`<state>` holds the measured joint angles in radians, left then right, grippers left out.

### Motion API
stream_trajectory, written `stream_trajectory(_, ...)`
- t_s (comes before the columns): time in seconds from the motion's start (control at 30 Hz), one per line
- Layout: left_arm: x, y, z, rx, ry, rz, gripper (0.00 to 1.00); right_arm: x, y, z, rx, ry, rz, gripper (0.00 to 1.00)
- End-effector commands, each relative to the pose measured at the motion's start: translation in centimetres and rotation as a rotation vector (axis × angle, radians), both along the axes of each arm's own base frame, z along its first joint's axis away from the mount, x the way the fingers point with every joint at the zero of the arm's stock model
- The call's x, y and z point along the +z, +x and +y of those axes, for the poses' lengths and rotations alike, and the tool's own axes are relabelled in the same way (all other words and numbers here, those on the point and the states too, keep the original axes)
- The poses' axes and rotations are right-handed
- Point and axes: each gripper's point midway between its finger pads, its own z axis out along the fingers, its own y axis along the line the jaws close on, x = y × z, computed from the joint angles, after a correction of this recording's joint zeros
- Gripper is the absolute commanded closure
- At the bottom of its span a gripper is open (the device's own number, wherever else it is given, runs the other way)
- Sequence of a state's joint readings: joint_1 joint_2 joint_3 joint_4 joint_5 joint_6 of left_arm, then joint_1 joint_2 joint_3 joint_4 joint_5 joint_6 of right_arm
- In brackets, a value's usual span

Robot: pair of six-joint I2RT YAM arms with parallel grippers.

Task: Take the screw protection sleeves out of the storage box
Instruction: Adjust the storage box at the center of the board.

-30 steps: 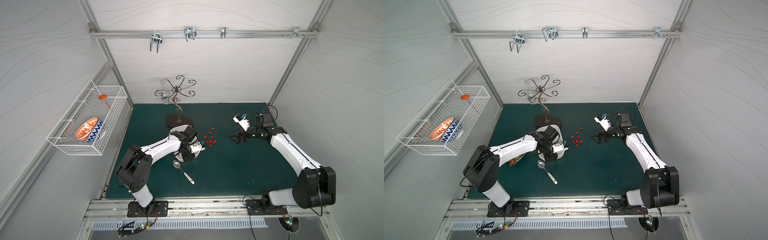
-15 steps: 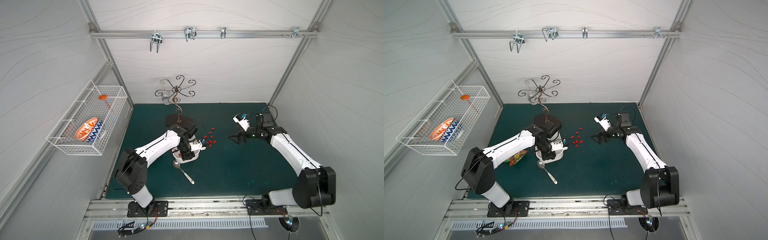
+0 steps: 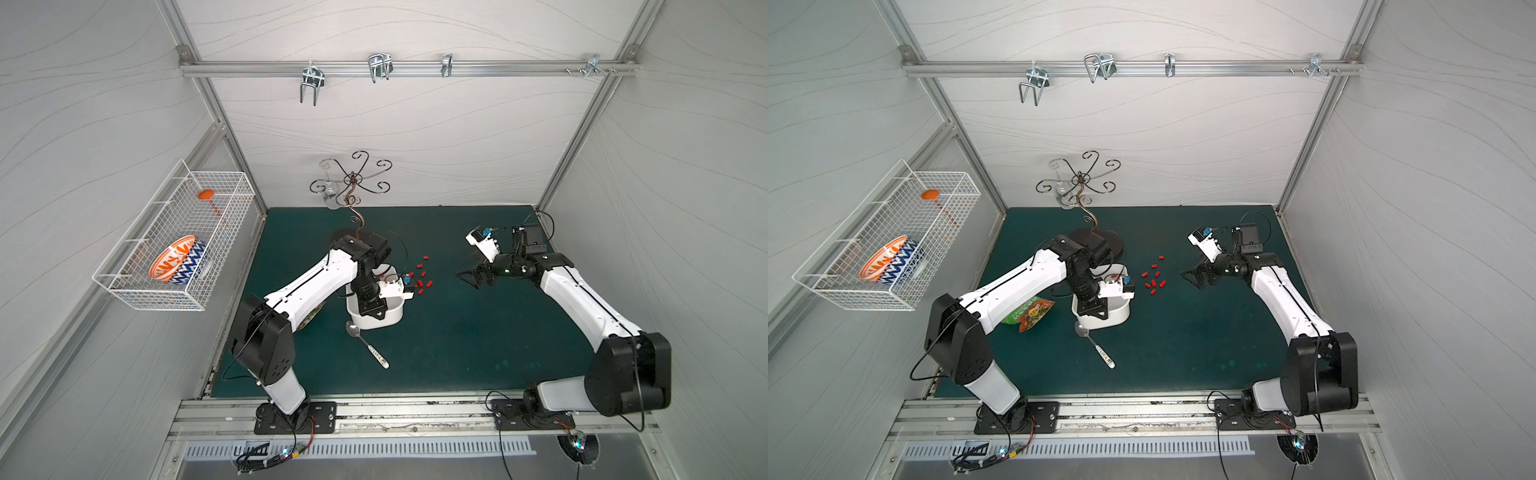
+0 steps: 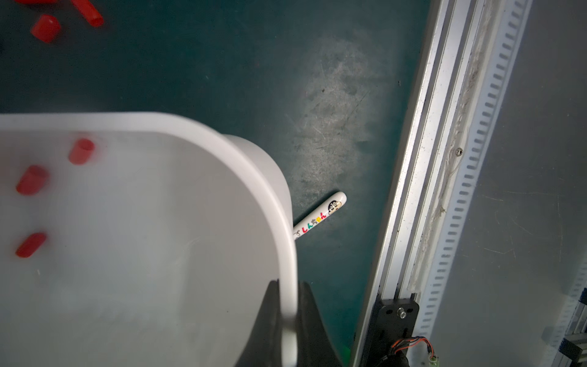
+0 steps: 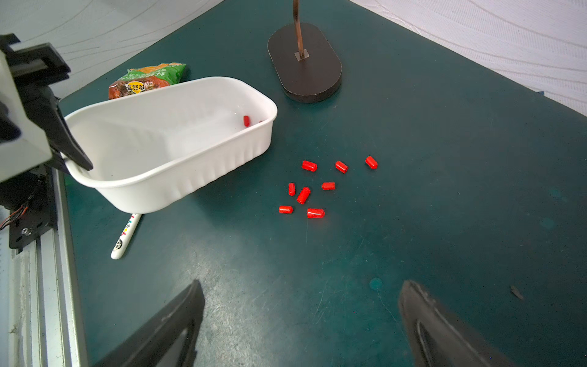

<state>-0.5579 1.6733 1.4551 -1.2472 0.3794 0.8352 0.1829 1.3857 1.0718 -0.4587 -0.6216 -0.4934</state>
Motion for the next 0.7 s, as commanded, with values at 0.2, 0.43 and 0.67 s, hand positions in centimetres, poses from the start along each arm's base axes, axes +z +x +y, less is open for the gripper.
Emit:
stream_trajectory(0.2, -3.4, 1.2, -0.2, -0.019, -0.018, -0.073, 1.00, -0.7, -0.2, 0.2, 0.007, 0.013, 0.035, 0.01)
stream_trajectory(0.43, -6.5, 2.0, -0.8, -0.023, -0.018, -0.114, 1.00, -0.9, -0.2, 0.3, 0.008, 0.003, 0.035, 0.01)
stream_trajectory(0.67, -8.2, 1.8, -0.6, -0.021, 0.008, -0.096, 0.90, -0.8, -0.3, 0.5, 0.012, 0.004, 0.035, 0.01)
